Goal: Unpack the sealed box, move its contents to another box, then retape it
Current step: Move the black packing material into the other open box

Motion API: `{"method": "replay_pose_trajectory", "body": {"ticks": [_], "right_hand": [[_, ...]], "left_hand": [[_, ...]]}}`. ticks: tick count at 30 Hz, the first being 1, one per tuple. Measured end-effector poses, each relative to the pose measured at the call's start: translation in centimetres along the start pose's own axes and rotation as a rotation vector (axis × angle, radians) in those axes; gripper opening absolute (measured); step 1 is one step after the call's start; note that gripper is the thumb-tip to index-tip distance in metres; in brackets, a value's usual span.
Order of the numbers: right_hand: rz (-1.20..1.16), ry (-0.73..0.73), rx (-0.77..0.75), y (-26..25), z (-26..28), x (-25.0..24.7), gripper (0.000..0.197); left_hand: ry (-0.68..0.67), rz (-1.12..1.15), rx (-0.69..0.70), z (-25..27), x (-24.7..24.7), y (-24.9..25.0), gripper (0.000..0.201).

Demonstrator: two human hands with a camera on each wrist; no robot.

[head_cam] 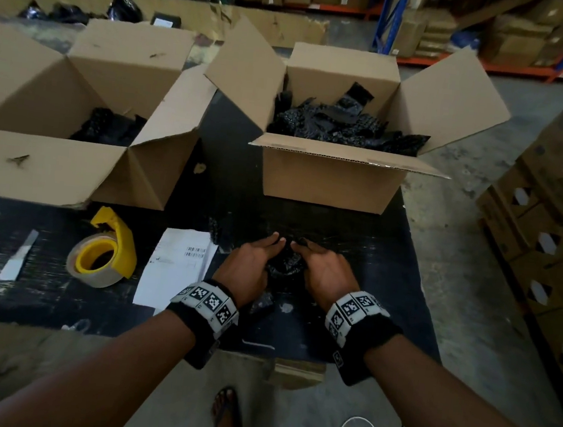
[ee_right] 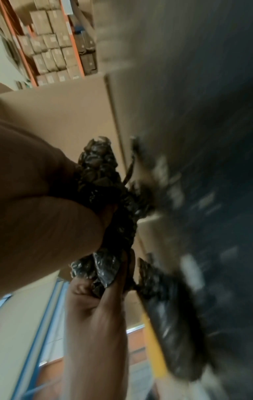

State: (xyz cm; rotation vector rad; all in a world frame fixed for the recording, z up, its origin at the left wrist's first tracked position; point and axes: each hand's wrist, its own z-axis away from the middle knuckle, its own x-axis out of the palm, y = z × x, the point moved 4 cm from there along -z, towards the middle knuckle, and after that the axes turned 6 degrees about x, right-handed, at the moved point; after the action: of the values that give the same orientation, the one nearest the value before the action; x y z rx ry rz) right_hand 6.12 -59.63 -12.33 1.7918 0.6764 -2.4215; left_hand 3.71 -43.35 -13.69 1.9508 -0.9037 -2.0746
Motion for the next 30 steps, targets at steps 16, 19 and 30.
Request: {"method": "replay_pose_trajectory", "body": {"ticks": [16,19,30], "right_hand": [[-0.164,0.34,-0.168,-5.8,4.4,-5.4,0.056],[-0.17,0.355,-0.184,-6.8,4.7,-6.3,0.057],[-0.044,0.145,-0.1,-6.0,3.6,-2.9,0.053]], "left_hand": [[0.222,-0.042,0.045,4.9,-7.4,3.3,0.082],[0.256,-0.037,0.032,5.6,-8.6,3.5,0.082],[-0.004,-0.117,-0.179,5.2,-3.6,2.5,0.069]]}}
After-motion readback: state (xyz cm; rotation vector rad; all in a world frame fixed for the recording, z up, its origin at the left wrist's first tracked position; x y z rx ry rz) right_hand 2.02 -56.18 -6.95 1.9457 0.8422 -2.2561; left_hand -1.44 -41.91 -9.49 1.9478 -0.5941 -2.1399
